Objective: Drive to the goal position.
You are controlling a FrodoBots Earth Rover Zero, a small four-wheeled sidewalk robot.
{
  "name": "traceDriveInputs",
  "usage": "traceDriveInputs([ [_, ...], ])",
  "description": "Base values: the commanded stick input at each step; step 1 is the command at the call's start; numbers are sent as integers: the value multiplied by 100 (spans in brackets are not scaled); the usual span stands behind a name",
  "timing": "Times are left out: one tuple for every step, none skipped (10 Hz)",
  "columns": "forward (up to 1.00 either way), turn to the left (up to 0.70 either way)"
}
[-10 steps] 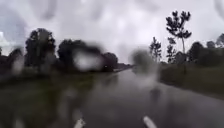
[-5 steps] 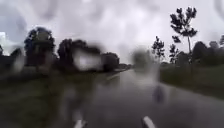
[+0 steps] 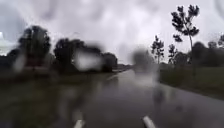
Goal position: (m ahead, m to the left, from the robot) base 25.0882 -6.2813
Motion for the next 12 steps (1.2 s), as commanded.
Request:
traceDriveInputs([
  [85,0],
  [85,0],
  [85,0],
  [85,0],
  [85,0],
  [85,0],
  [85,0],
  [85,0],
  [85,0],
  [85,0],
  [85,0],
  [85,0],
])
